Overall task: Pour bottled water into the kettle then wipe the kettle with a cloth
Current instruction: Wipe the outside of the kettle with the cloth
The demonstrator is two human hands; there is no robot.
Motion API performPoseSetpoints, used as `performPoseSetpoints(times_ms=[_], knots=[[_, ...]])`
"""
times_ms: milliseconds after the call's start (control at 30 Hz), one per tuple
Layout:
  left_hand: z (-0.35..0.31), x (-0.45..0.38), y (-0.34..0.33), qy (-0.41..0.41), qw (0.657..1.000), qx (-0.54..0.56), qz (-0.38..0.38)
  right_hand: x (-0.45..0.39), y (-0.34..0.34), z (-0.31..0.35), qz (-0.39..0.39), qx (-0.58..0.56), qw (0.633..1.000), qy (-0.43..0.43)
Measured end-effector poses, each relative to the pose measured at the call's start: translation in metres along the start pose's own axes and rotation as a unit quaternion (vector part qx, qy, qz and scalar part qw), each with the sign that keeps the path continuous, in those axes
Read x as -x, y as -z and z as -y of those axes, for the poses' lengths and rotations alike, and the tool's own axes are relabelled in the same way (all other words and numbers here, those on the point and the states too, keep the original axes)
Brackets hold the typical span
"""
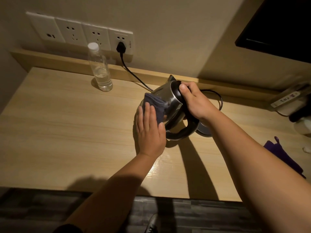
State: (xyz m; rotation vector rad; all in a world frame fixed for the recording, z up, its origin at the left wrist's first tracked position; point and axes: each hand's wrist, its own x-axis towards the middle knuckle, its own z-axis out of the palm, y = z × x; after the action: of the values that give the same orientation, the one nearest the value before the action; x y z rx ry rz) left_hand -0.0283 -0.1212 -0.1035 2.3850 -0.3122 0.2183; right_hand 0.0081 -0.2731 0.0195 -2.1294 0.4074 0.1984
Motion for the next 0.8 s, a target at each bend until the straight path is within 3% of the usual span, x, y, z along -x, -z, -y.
performPoseSetpoints(times_ms=[133,200,300,433,500,700,800], knots=[[-0.008,-0.001,-0.003,-0.196,0.974,-0.109,0.03,-0.003,0.004,-0.003,-0.005,-0.019,1.0,-0.003],[0.002,-0.002,-0.005,-0.248,0.956,-0.155,0.038,-0.004,0.005,-0.003,-0.005,-0.019,1.0,-0.004],[0.022,-0.002,-0.006,-0.23,0.959,-0.16,0.039,-0.006,0.004,-0.004,-0.016,-0.024,1.0,-0.009],[0.026,0.008,-0.004,-0.087,0.991,-0.083,0.052,-0.009,-0.003,-0.009,-0.039,-0.033,0.999,-0.004],[0.023,0.01,-0.004,-0.062,0.994,-0.062,0.064,-0.011,-0.006,-0.012,-0.055,-0.035,0.998,0.0],[0.006,0.002,-0.001,-0.186,0.977,-0.089,0.055,-0.016,-0.01,-0.011,-0.075,-0.015,0.997,0.007],[0.002,-0.003,0.0,-0.189,0.977,-0.084,0.048,-0.018,-0.011,-0.008,-0.078,-0.004,0.997,0.005]])
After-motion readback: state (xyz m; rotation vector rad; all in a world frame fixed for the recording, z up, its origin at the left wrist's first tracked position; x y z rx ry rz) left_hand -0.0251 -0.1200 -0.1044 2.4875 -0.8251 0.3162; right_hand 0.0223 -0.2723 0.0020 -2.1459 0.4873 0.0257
